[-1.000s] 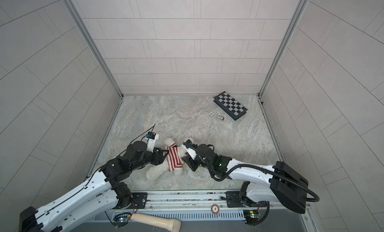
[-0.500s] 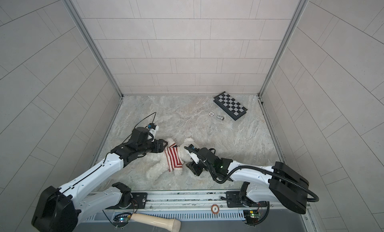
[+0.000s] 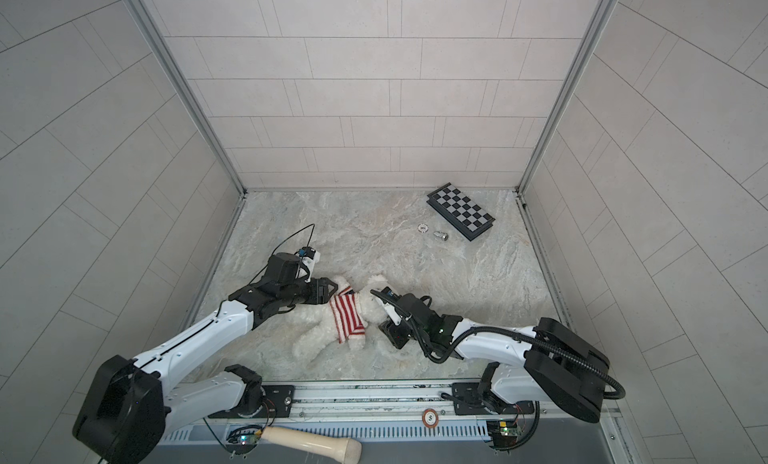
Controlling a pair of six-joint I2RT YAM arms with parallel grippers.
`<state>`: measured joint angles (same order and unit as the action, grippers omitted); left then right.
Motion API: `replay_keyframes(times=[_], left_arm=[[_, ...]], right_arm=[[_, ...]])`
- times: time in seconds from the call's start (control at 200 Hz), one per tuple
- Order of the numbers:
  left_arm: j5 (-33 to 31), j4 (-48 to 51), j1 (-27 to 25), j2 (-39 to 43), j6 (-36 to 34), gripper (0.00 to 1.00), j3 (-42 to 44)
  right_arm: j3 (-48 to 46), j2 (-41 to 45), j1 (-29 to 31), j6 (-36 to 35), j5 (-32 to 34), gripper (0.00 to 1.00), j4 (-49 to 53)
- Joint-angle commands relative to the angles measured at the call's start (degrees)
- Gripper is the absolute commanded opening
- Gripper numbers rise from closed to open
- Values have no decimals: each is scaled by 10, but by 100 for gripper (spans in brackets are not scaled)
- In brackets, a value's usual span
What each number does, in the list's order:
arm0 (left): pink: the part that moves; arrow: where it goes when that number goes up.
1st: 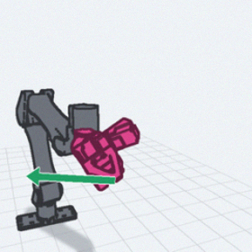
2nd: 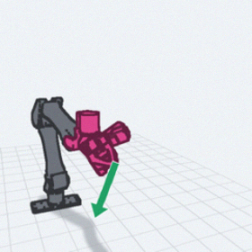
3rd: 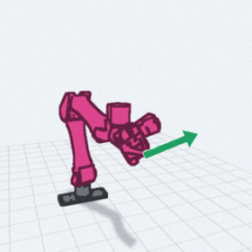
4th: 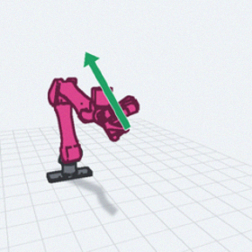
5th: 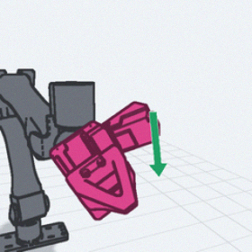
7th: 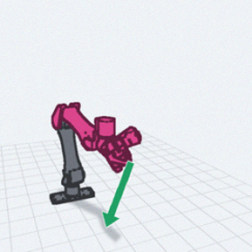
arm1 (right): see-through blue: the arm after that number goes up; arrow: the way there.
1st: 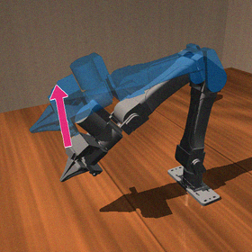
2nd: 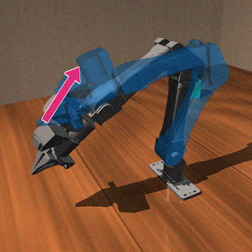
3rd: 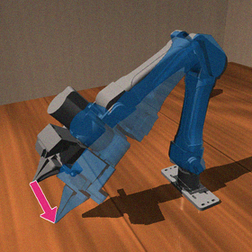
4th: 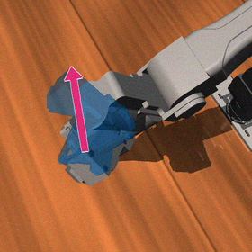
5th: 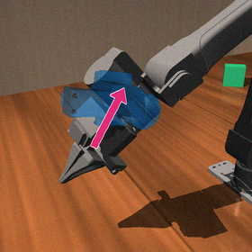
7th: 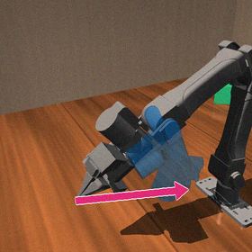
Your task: Dress the teddy bear
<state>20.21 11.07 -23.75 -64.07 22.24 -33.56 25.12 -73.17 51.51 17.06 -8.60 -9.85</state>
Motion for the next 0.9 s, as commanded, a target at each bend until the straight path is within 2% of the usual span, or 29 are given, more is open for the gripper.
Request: replay_keyframes(times=[0.0,0.19,0.305,0.476,0.736,0.801,0.896], left_arm=[[8,-5,3,24,8,66,23],[8,-5,1,56,21,64,48],[12,-12,2,74,37,58,65],[13,-16,-6,96,52,54,83],[0,-43,-45,108,92,52,105],[-4,-46,-68,108,96,52,105],[-5,-53,-72,104,98,52,109]], right_arm=[[11,-15,-25,-12,-1,48,-5],[60,-75,-68,-49,-37,47,2],[94,-114,-92,-63,-64,47,2],[159,-178,-117,-81,-88,46,15],[226,-258,-146,-88,-138,46,-11],[239,-269,-148,-88,-140,47,-18],[256,-280,-151,-89,-136,47,-19]])
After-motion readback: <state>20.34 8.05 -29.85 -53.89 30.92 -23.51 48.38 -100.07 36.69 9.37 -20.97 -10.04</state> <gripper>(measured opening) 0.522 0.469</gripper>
